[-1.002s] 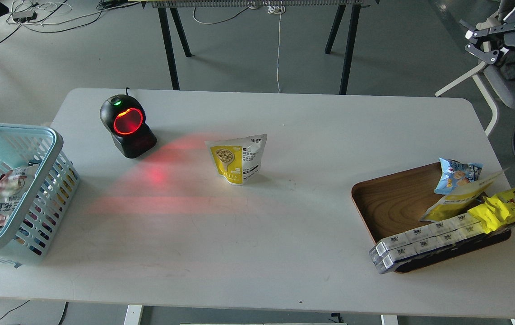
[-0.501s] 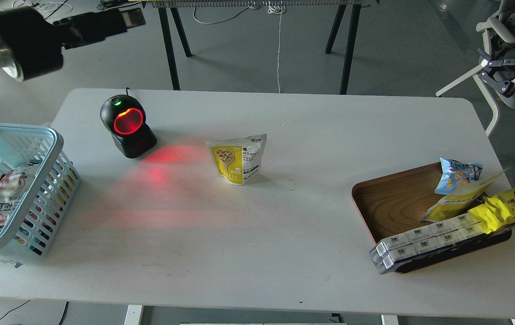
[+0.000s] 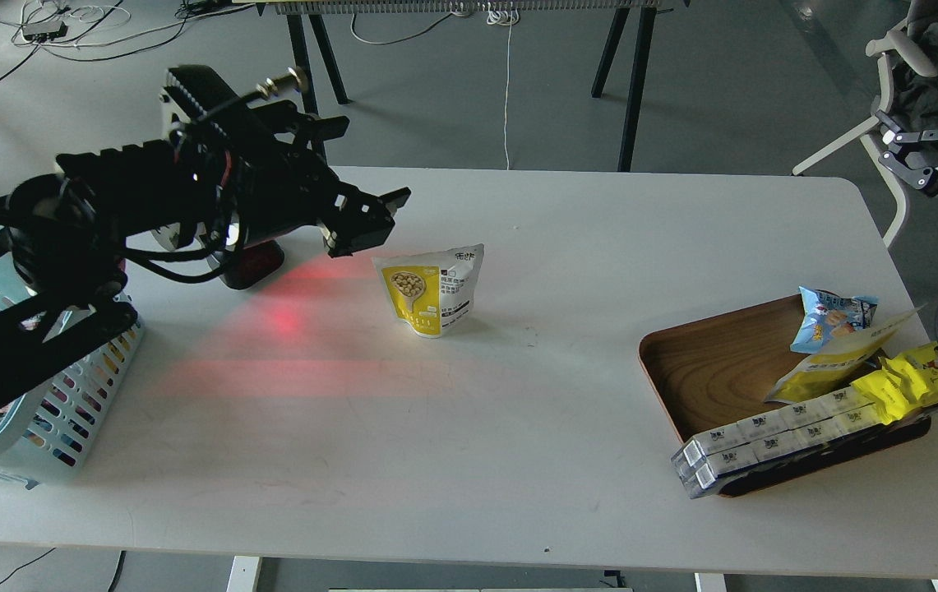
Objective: Scan snack and place in basket
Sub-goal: 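Reach the left gripper to the yellow packet and grasp it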
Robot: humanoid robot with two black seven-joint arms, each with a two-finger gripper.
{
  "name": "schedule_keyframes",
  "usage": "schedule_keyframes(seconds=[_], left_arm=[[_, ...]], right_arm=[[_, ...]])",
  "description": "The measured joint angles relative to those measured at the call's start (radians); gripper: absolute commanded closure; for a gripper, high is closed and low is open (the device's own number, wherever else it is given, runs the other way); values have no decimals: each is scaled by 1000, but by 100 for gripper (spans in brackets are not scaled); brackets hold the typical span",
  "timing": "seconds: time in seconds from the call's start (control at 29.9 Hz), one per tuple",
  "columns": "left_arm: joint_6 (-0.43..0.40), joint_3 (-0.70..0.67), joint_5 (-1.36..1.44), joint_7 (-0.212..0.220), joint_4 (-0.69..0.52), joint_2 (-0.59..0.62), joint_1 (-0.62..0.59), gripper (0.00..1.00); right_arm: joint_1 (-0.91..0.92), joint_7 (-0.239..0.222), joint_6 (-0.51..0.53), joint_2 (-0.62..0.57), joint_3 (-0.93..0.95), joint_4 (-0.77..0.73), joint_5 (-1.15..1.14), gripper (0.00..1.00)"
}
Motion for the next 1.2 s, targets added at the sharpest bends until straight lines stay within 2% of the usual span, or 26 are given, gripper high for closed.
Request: schedule_keyframes(seconds=[0.23,0.57,0.9,0.97,1.14,1.2], left_arm=[[0,82,20,1,32,-80,1,1],[0,110,20,2,131,-159,9,3],[26,138,20,0,235,-218,11,11],[28,144,20,0,249,-231,10,17],[44,179,20,-1,285,-249,10,47],[47,182,20,-4,296,-250,10,55]], right_arm=[[0,0,-9,15,4,-6,0,2],[0,0,-9,34,4,-6,-1,2],[4,0,-11,46,5,-6,-2,2],[4,0,-13,46,5,-6,-2,2],[6,0,-14,47,5,-5,-1,2],[6,0,-14,47,5,-5,-1,2]])
